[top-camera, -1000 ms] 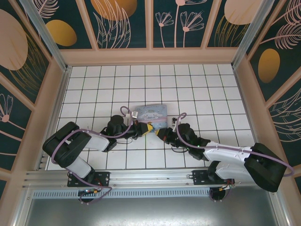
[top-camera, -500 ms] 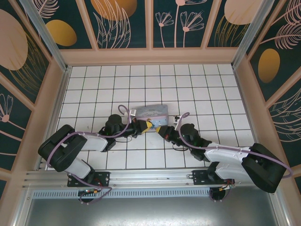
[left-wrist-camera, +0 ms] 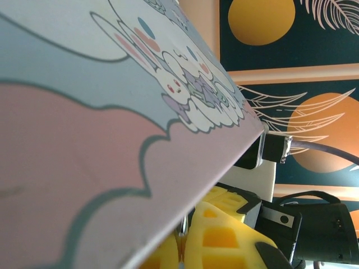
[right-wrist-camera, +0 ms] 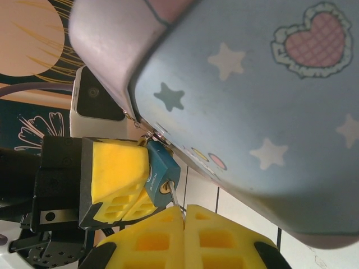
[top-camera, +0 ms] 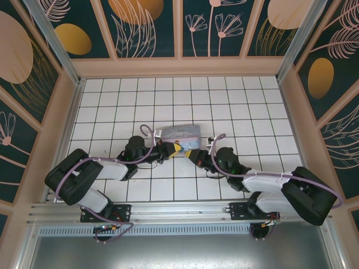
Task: Unlock a padlock with a key
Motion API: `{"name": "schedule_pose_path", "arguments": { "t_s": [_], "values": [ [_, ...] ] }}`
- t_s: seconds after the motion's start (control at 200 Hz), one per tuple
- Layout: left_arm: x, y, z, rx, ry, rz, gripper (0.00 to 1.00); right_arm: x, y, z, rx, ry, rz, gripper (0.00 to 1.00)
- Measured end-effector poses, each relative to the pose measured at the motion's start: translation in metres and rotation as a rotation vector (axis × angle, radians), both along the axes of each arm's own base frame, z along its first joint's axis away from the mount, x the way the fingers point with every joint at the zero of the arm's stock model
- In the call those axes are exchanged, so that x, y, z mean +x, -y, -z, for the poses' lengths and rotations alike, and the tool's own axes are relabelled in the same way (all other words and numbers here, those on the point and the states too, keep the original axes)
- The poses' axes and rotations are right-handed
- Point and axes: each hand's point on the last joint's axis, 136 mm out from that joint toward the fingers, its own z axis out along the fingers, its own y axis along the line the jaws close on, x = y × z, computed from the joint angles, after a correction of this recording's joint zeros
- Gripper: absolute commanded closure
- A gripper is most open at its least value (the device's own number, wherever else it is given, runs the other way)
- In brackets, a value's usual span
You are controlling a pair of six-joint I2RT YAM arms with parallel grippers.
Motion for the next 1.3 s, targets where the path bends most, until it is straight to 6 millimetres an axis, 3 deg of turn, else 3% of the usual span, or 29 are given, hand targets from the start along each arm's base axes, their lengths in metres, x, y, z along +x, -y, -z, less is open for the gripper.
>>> {"name": "schedule_pose_path", "arguments": {
  "t_s": [0.28,0.671,1.296],
  "values": [
    [0.004,-0.003,0.002,0.008,-0.002,-0.021,1.0,-0.001,-0.009,0.002,-0.011,-0.003,-0.009,1.0],
    [-0.003,0.002,-0.001,-0.003,0.015,0.016,1.0,-0.001,0.007,-0.005,0.004,-0.003,0.002,1.0],
    [-0.003,0.003,0.002,0.007,0.022,0.026,1.0,-0.005,0.006,-0.003,0.003,-0.013,-0.026,1.0]
  ]
}}
